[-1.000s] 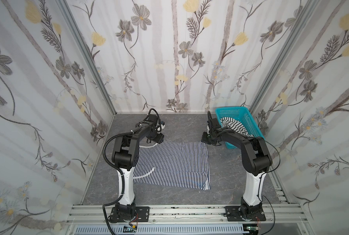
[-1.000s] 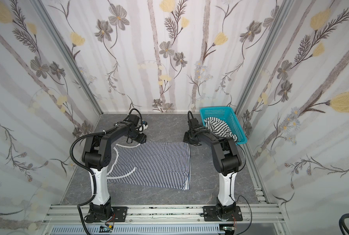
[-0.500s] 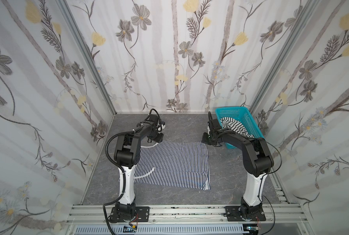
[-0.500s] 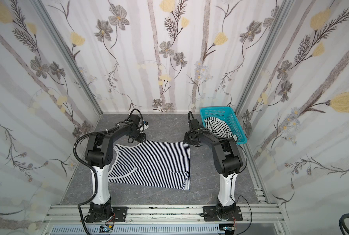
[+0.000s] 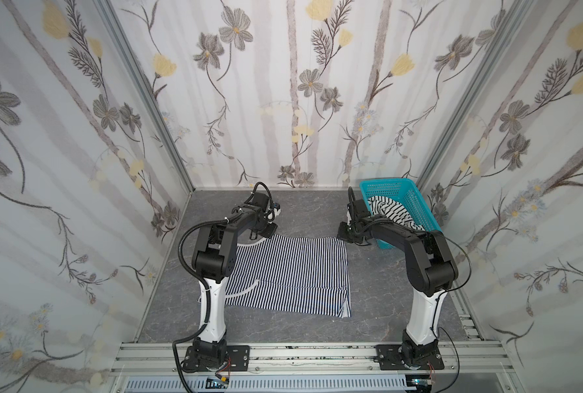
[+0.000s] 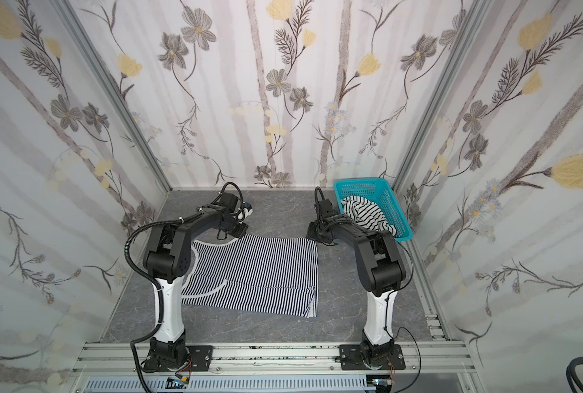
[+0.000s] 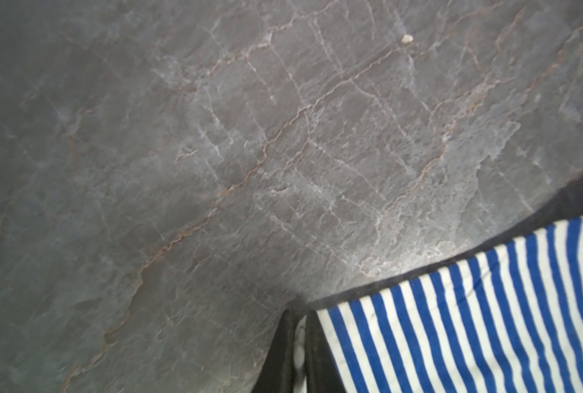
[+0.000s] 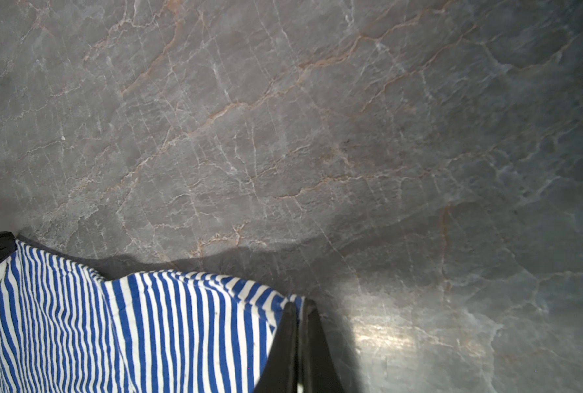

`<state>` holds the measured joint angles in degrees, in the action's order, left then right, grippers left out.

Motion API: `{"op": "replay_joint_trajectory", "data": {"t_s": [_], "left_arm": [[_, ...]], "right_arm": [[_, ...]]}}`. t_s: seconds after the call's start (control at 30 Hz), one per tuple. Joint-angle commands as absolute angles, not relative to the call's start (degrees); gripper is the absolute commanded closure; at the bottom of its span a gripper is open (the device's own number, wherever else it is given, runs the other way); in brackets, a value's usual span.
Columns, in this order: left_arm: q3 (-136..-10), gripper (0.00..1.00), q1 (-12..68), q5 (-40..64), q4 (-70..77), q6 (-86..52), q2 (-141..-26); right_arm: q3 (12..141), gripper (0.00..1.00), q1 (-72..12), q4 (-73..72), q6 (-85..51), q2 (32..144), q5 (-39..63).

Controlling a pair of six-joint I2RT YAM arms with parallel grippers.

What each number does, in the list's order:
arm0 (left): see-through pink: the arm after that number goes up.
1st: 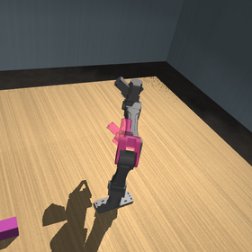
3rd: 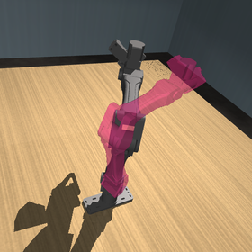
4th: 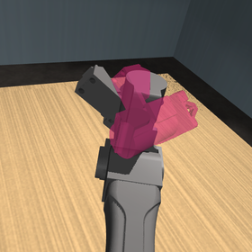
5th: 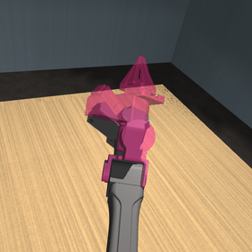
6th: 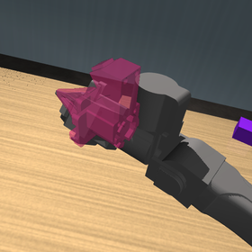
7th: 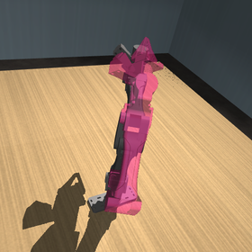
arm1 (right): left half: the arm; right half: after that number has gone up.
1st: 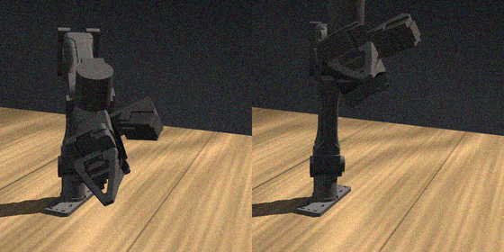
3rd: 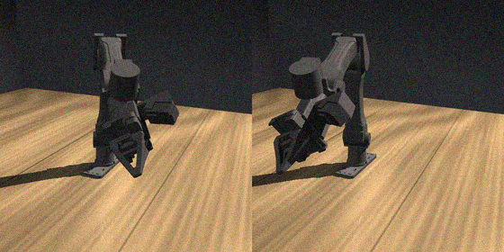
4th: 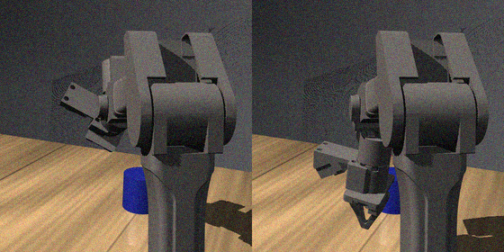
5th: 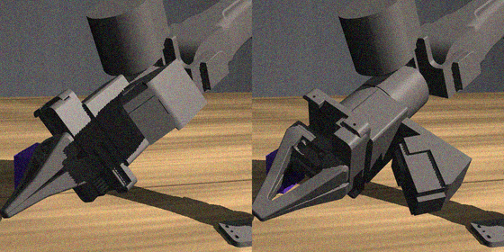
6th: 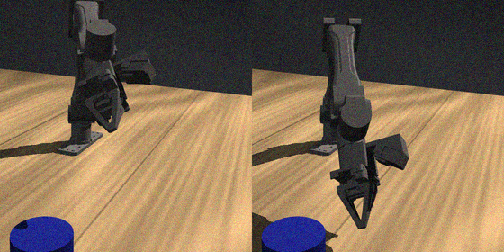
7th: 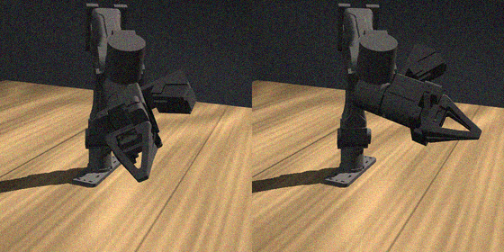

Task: Fold and stack tank tops
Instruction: Fold the tank top at the center of the table.

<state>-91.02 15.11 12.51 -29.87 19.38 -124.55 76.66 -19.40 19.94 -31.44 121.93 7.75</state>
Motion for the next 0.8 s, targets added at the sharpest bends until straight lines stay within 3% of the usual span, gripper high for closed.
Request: {"op": "replay_joint_trajectory", "data": {"t_s": [0.0,0.77], "left_arm": [[-90.53,1.00,15.21,13.10,-33.77,19.56,-124.46],[-85.55,1.00,15.10,16.05,-33.75,16.87,-111.66]], "right_arm": [[76.56,1.00,-19.46,17.32,-31.66,121.03,8.83],[65.20,1.00,-20.19,14.13,-31.95,105.43,12.31]]}}
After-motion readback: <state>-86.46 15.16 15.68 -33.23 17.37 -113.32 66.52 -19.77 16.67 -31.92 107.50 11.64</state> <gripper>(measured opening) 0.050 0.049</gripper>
